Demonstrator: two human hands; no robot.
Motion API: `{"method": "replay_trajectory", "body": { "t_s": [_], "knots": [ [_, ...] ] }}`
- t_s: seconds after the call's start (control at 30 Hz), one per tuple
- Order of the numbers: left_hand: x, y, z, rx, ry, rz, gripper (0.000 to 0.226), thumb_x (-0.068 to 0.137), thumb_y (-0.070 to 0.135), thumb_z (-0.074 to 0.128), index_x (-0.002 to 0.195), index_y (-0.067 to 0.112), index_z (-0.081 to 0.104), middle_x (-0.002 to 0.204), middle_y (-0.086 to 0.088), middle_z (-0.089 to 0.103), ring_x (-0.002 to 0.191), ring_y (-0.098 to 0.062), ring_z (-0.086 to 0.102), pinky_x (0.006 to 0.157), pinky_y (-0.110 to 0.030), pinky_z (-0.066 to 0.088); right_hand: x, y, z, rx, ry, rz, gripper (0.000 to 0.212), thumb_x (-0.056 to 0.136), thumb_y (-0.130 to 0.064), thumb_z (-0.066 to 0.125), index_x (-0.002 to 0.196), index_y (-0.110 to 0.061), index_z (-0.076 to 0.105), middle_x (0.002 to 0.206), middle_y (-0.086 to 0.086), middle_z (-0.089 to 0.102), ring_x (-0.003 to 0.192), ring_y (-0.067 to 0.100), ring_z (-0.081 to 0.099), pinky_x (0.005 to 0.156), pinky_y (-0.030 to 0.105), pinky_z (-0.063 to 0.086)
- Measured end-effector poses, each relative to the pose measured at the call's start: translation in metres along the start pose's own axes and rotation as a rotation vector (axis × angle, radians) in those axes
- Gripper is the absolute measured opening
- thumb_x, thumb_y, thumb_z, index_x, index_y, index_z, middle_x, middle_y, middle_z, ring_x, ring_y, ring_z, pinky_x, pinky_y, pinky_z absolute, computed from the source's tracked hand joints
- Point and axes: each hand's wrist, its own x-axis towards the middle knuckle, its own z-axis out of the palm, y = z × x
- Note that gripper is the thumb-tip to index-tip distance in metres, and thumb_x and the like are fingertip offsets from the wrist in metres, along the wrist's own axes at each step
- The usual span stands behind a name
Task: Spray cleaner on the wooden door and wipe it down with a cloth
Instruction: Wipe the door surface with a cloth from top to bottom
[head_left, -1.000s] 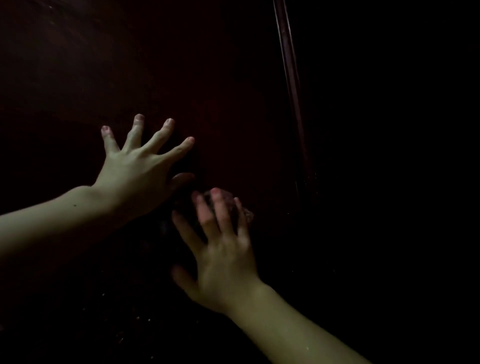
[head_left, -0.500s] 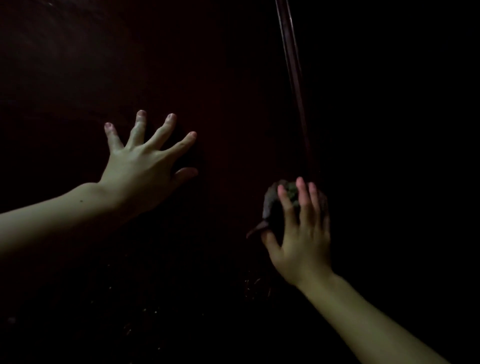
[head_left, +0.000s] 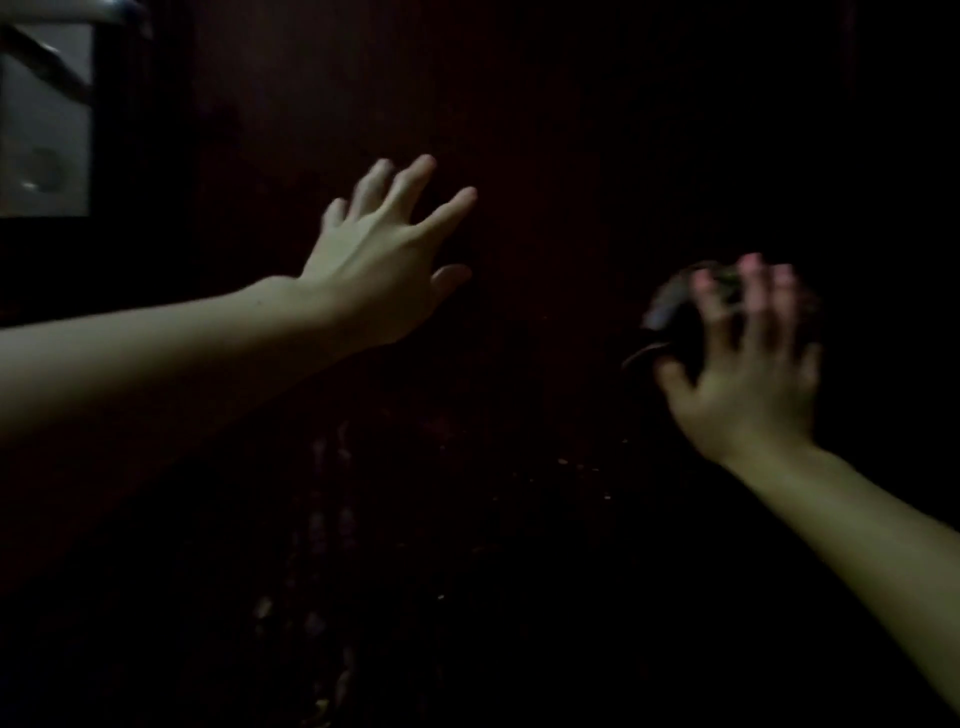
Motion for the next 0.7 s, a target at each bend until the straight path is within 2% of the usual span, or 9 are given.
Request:
{"method": "replay_trajectory", "body": {
  "t_s": [0.07, 0.13, 0.3, 0.37, 0.43, 0.5, 0.57, 0.63, 0.7],
  "knots": [
    [-0.028, -0.028, 0.004, 0.024, -0.059, -0.209, 0.077, 0.091, 0.056, 0.047, 0.152, 0.034, 0.005, 0.16, -0.007, -0.011, 0.146, -0.037, -0.009, 0.112, -0.063, 0.013, 0.0, -0.014, -0.001, 0.04, -0.004, 0.173, 0.086, 0.078, -0.064, 0.022, 0.153, -0.022, 0.014, 0.162, 0.013, -0.003, 0.148, 0.033, -0.006, 0.114, 0.065, 0.007],
    [-0.045, -0.047, 0.01, 0.011, -0.164, -0.339, 0.082, 0.089, 0.062, 0.043, 0.151, 0.036, -0.004, 0.159, -0.007, -0.018, 0.145, -0.038, -0.012, 0.112, -0.064, 0.011, -0.006, -0.056, 0.001, 0.079, 0.036, 0.184, 0.087, 0.079, -0.062, 0.024, 0.153, -0.017, 0.017, 0.161, 0.018, 0.0, 0.147, 0.038, -0.003, 0.114, 0.065, 0.006],
    [-0.05, -0.062, 0.014, -0.039, -0.179, -0.288, 0.075, 0.091, 0.061, 0.04, 0.151, 0.041, -0.001, 0.161, -0.003, -0.011, 0.145, -0.042, -0.003, 0.113, -0.062, 0.017, -0.058, -0.193, 0.022, 0.045, 0.048, -0.384, 0.082, 0.077, -0.059, 0.042, 0.149, -0.02, 0.033, 0.159, 0.019, 0.016, 0.146, 0.043, 0.01, 0.115, 0.062, 0.004],
    [-0.052, -0.071, 0.012, -0.022, -0.198, -0.259, 0.073, 0.093, 0.058, 0.041, 0.15, 0.042, 0.0, 0.161, -0.001, -0.01, 0.145, -0.04, -0.001, 0.112, -0.061, 0.02, -0.069, -0.216, 0.027, 0.036, 0.051, -0.562, 0.079, 0.079, -0.059, 0.049, 0.148, -0.022, 0.036, 0.159, 0.017, 0.018, 0.146, 0.039, 0.011, 0.117, 0.059, 0.003],
    [-0.056, -0.081, 0.011, 0.005, -0.215, -0.212, 0.071, 0.094, 0.054, 0.042, 0.15, 0.042, 0.001, 0.161, 0.001, -0.009, 0.145, -0.04, 0.0, 0.112, -0.061, 0.021, -0.061, -0.208, 0.027, 0.033, 0.069, -0.677, 0.077, 0.077, -0.058, 0.051, 0.145, -0.024, 0.04, 0.158, 0.016, 0.023, 0.146, 0.037, 0.016, 0.117, 0.058, 0.007],
    [-0.06, -0.088, 0.008, 0.015, -0.232, -0.157, 0.069, 0.096, 0.05, 0.042, 0.151, 0.042, 0.001, 0.161, 0.002, -0.009, 0.145, -0.04, 0.0, 0.112, -0.061, 0.021, -0.044, -0.186, 0.023, 0.035, 0.087, -0.615, 0.078, 0.076, -0.057, 0.049, 0.146, -0.025, 0.038, 0.157, 0.015, 0.025, 0.145, 0.038, 0.018, 0.116, 0.058, 0.008],
    [-0.063, -0.095, 0.004, -0.01, -0.269, -0.122, 0.067, 0.098, 0.044, 0.042, 0.151, 0.041, 0.002, 0.161, 0.005, -0.011, 0.146, -0.037, -0.004, 0.113, -0.06, 0.019, -0.028, -0.174, 0.015, 0.055, 0.071, -0.375, 0.079, 0.078, -0.059, 0.041, 0.149, -0.025, 0.03, 0.159, 0.015, 0.017, 0.146, 0.038, 0.012, 0.114, 0.061, 0.006],
    [-0.067, -0.104, 0.001, -0.042, -0.313, -0.09, 0.065, 0.099, 0.036, 0.043, 0.151, 0.041, 0.004, 0.16, 0.008, -0.012, 0.147, -0.032, -0.009, 0.115, -0.059, 0.015, -0.023, -0.188, 0.011, 0.072, 0.059, -0.134, 0.079, 0.081, -0.061, 0.032, 0.151, -0.025, 0.022, 0.161, 0.014, 0.007, 0.147, 0.038, 0.003, 0.113, 0.062, 0.003],
    [-0.069, -0.112, 0.001, -0.072, -0.345, -0.049, 0.066, 0.099, 0.027, 0.045, 0.151, 0.041, 0.007, 0.16, 0.01, -0.011, 0.147, -0.028, -0.012, 0.116, -0.06, 0.012, -0.031, -0.223, 0.011, 0.104, 0.046, -0.074, 0.08, 0.082, -0.059, 0.036, 0.152, -0.023, 0.02, 0.161, 0.016, 0.004, 0.147, 0.04, 0.001, 0.113, 0.063, 0.003]
  ]
}}
